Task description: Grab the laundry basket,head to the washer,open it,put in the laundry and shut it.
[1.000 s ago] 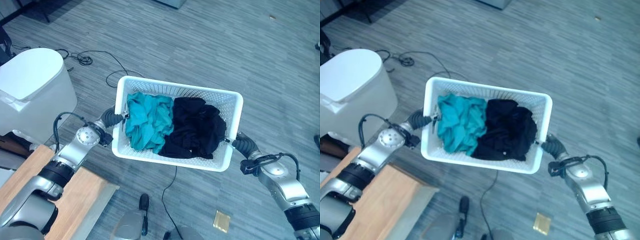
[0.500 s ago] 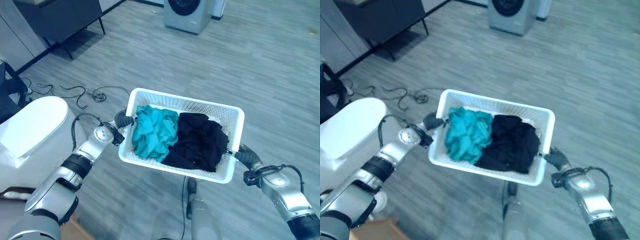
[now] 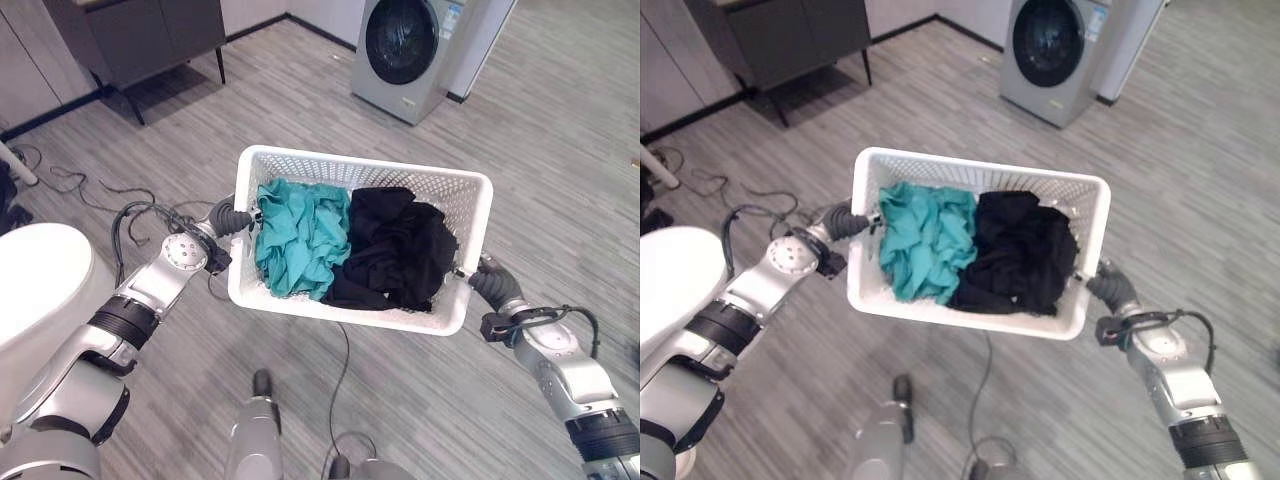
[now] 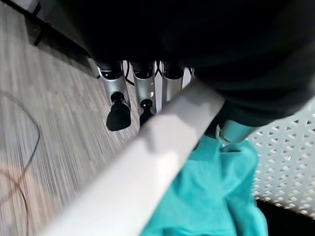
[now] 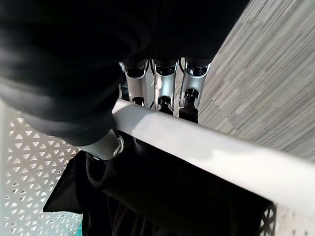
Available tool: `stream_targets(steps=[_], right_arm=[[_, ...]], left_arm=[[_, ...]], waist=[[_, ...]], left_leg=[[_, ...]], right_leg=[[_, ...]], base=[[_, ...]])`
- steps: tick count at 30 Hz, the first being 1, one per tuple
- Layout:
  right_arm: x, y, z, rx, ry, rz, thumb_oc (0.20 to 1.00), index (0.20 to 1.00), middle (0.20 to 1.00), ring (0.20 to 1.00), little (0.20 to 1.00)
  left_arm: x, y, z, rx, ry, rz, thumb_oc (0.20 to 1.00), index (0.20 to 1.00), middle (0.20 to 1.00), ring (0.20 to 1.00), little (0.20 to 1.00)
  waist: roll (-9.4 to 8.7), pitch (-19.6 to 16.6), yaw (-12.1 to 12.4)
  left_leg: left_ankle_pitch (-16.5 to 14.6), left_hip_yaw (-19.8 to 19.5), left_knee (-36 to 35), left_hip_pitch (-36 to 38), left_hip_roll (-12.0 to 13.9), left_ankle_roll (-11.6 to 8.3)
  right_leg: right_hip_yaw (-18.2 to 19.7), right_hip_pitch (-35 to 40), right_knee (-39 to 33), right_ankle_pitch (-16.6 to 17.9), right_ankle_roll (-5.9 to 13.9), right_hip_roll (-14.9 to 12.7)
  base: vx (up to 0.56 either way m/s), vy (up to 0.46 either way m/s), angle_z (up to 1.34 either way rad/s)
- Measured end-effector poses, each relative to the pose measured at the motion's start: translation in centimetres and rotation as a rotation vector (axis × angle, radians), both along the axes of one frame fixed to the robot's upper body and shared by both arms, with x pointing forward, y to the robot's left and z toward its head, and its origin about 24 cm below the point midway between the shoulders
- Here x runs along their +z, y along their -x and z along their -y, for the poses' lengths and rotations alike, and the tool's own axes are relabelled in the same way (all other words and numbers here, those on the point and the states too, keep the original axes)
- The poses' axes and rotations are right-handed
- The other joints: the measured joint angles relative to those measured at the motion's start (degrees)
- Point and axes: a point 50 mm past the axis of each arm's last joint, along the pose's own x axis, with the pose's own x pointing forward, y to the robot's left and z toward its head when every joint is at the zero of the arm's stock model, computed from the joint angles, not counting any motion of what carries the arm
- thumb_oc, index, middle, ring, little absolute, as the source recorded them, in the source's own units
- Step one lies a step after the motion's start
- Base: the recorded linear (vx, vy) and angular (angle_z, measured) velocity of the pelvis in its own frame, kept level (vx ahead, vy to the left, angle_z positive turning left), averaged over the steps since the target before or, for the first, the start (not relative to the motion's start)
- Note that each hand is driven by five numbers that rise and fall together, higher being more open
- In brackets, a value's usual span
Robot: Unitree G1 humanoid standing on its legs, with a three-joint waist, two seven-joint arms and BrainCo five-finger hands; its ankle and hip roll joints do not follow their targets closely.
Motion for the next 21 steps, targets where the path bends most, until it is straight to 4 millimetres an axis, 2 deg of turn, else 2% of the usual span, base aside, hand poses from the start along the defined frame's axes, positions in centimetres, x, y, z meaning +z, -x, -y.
stream_targets(steps=[1,2,3,4,5,6,7,8,9,10,11,12,13,14,15,16,17,18,19,20,21], right_arm=[[-0.3,0.1,0.0,-0.007,-0.003,-0.007,0.200,0.200,0.200,0.200,0.200],[-0.5,0.1,0.0,-0.014,-0.005,-0.015,0.200,0.200,0.200,0.200,0.200],[-0.9,-0.3,-0.3,-0.011,-0.016,-0.029,0.200,0.200,0.200,0.200,0.200],[-0.9,-0.3,-0.6,-0.002,-0.017,-0.028,0.200,0.200,0.200,0.200,0.200],[-0.8,-0.4,-1.0,0.015,-0.032,-0.020,0.200,0.200,0.200,0.200,0.200],[-0.5,-0.3,-1.4,0.039,-0.040,-0.006,0.200,0.200,0.200,0.200,0.200],[-0.2,-0.5,-1.8,0.050,-0.048,0.008,0.200,0.200,0.200,0.200,0.200],[0.0,-0.9,-2.7,0.061,-0.086,0.029,0.200,0.200,0.200,0.200,0.200],[-0.9,-0.5,-3.6,0.064,-0.129,0.010,0.200,0.200,0.200,0.200,0.200],[-1.2,-0.4,-3.4,0.045,-0.137,0.006,0.200,0.200,0.200,0.200,0.200],[-1.3,-0.4,-3.1,0.032,-0.132,0.002,0.200,0.200,0.200,0.200,0.200],[-1.6,-0.5,-2.6,0.021,-0.112,-0.011,0.200,0.200,0.200,0.200,0.200],[-1.7,-0.5,-2.1,0.015,-0.091,-0.023,0.200,0.200,0.200,0.200,0.200],[-1.7,-0.4,-1.9,0.015,-0.074,-0.027,0.200,0.200,0.200,0.200,0.200],[-1.5,-0.4,-1.6,0.024,-0.049,-0.030,0.200,0.200,0.200,0.200,0.200],[-1.5,-0.4,-1.6,0.023,-0.048,-0.030,0.200,0.200,0.200,0.200,0.200],[-1.5,-0.4,-1.6,0.022,-0.047,-0.029,0.200,0.200,0.200,0.200,0.200],[-1.5,-0.4,-1.6,0.021,-0.046,-0.029,0.200,0.200,0.200,0.200,0.200],[-1.7,0.0,-1.3,0.017,-0.043,-0.036,0.200,0.200,0.200,0.200,0.200],[-1.6,0.2,-0.4,-0.009,-0.032,-0.036,0.200,0.200,0.200,0.200,0.200],[-1.5,0.2,0.0,-0.026,-0.015,-0.030,0.200,0.200,0.200,0.200,0.200]], left_arm=[[-0.1,0.0,0.2,0.006,0.001,0.002,0.200,0.200,0.200,0.200,0.200],[-0.2,0.0,0.3,0.004,0.002,0.001,0.200,0.200,0.200,0.200,0.200],[-0.3,0.1,-0.1,0.014,-0.008,-0.007,0.200,0.200,0.200,0.200,0.200],[-0.5,0.2,-0.5,0.025,-0.016,-0.017,0.200,0.200,0.200,0.200,0.200],[-0.4,0.2,-0.8,0.034,-0.024,-0.020,0.200,0.200,0.200,0.200,0.200],[0.8,0.0,-1.1,0.038,-0.032,0.020,0.200,0.200,0.200,0.200,0.200],[1.5,-0.1,-1.4,0.046,-0.041,0.038,0.200,0.200,0.200,0.200,0.200],[1.4,0.2,-2.5,0.069,-0.062,0.031,0.200,0.200,0.200,0.200,0.200],[1.8,0.2,-2.9,0.081,-0.070,0.045,0.200,0.200,0.200,0.200,0.200],[1.7,0.2,-2.4,0.073,-0.060,0.051,0.200,0.200,0.200,0.200,0.200],[1.6,0.2,-2.2,0.064,-0.057,0.050,0.200,0.200,0.200,0.200,0.200],[1.7,0.3,-1.9,0.050,-0.058,0.045,0.200,0.200,0.200,0.200,0.200],[1.5,0.2,-1.3,0.032,-0.050,0.043,0.200,0.200,0.200,0.200,0.200],[1.5,0.2,-0.8,0.025,-0.039,0.049,0.200,0.200,0.200,0.200,0.200],[1.9,0.0,-0.8,0.022,-0.041,0.057,0.200,0.200,0.200,0.200,0.200],[1.8,0.0,-0.6,0.020,-0.035,0.053,0.200,0.200,0.200,0.200,0.200],[1.3,0.0,-0.7,0.025,-0.030,0.041,0.200,0.200,0.200,0.200,0.200],[0.9,0.2,-0.8,0.030,-0.029,0.027,0.200,0.200,0.200,0.200,0.200],[0.5,0.3,-0.8,0.026,-0.025,0.018,0.200,0.200,0.200,0.200,0.200],[-0.1,0.4,0.2,-0.001,-0.009,0.010,0.200,0.200,0.200,0.200,0.200],[-0.1,0.5,0.7,-0.021,-0.009,0.011,0.200,0.200,0.200,0.200,0.200]], waist=[[-0.58,0.11,-0.13],[-0.76,0.21,-0.23],[-1.79,0.76,0.58],[-2.02,0.87,1.09],[-2.08,0.87,1.51],[-2.58,1.06,1.13],[-3.69,1.08,0.87],[-3.74,1.09,0.95],[-5.10,1.05,-0.08],[-5.07,1.21,-0.76],[-3.64,1.48,-0.78],[-2.25,1.61,-1.48],[-0.51,1.26,-1.81],[1.76,1.11,-1.52],[3.38,1.25,-3.22],[3.03,1.25,-3.65],[2.78,1.11,-3.58],[1.96,1.05,-3.65],[-1.62,0.14,-4.22],[-0.12,-0.04,-4.69],[-0.20,0.00,-4.60]], left_leg=[[0.22,-0.51,0.03,0.24,-1.37,0.33],[0.24,-1.36,0.14,0.34,-1.95,0.35],[0.71,-1.48,3.78,0.61,-3.05,1.16],[1.84,-0.92,5.99,1.11,-3.41,2.74],[2.54,-0.21,10.01,1.69,-3.43,3.47],[-0.47,-0.40,12.09,2.53,-4.11,5.75],[-3.39,-0.01,13.54,3.37,-5.13,6.40],[-7.16,1.89,15.31,6.19,-5.30,7.02],[-11.02,2.19,17.02,9.82,-7.30,8.98],[-16.49,3.14,22.03,11.11,-8.07,10.99],[-21.06,3.25,26.80,11.44,-7.92,12.40],[-23.27,3.25,27.74,12.99,-7.86,13.19],[-22.85,2.76,26.37,14.40,-7.75,12.00],[-22.38,2.51,23.17,16.89,-7.03,11.26],[-20.02,1.64,17.86,20.76,-6.55,7.31],[-19.68,2.85,19.24,21.83,-6.44,4.89],[-19.94,2.97,21.34,22.63,-6.67,3.03],[-20.53,3.37,25.92,22.28,-7.78,-0.47],[-22.79,3.95,33.35,20.25,-9.02,-2.84],[-26.25,4.29,35.32,18.41,-4.98,-1.45],[-28.36,4.03,34.98,16.38,-2.72,-2.30]], right_leg=[[-0.94,0.14,0.03,0.75,1.83,-0.84],[-0.88,-0.27,-0.13,0.36,2.76,-0.48],[-0.47,-0.19,-0.15,2.49,2.63,0.26],[-1.02,0.59,1.24,2.59,2.84,0.10],[-0.67,1.32,3.90,2.52,3.49,-0.91],[0.67,0.15,6.27,1.76,3.48,-0.09],[1.10,-0.87,7.13,3.28,3.80,0.68],[3.96,-9.09,28.66,4.18,8.30,-1.88],[7.39,-19.73,53.74,10.75,16.35,-4.52],[5.97,-27.72,67.83,13.82,16.01,-7.50],[2.21,-33.26,73.83,15.41,15.75,-10.16],[-4.14,-36.04,74.55,13.65,13.14,-14.59],[-11.32,-38.04,69.79,10.78,8.29,-17.49],[-16.16,-38.59,58.37,8.39,4.55,-16.87],[-19.91,-36.48,30.50,7.83,-0.13,-11.04],[-19.91,-35.51,19.57,9.89,-4.78,-7.31],[-19.94,-34.69,16.13,12.13,-9.34,-4.79],[-19.74,-32.37,11.47,15.02,-13.78,-2.20],[-15.61,-29.23,3.41,17.30,-15.96,-2.59],[-12.71,-27.17,1.35,22.34,-14.83,-1.23],[-10.28,-27.24,1.96,22.09,-15.23,-0.93]], base=[[0.49,0.143,-0.17],[0.67,0.219,-0.04],[0.45,0.156,-0.27],[0.51,0.171,-0.54],[0.50,0.228,-0.31],[0.68,0.339,-0.13],[0.73,0.422,-0.27],[0.63,0.421,-0.32],[0.69,0.488,-0.30],[0.61,0.386,0.01],[0.54,0.245,-0.01],[0.51,0.045,-0.05],[0.48,-0.039,-0.10],[0.47,-0.107,0.17],[0.24,-0.086,0.33],[0.36,-0.147,0.39],[0.23,-0.101,0.20],[0.46,-0.178,0.35],[0.35,-0.117,0.74],[0.50,-0.162,0.78],[0.45,-0.139,0.66]])
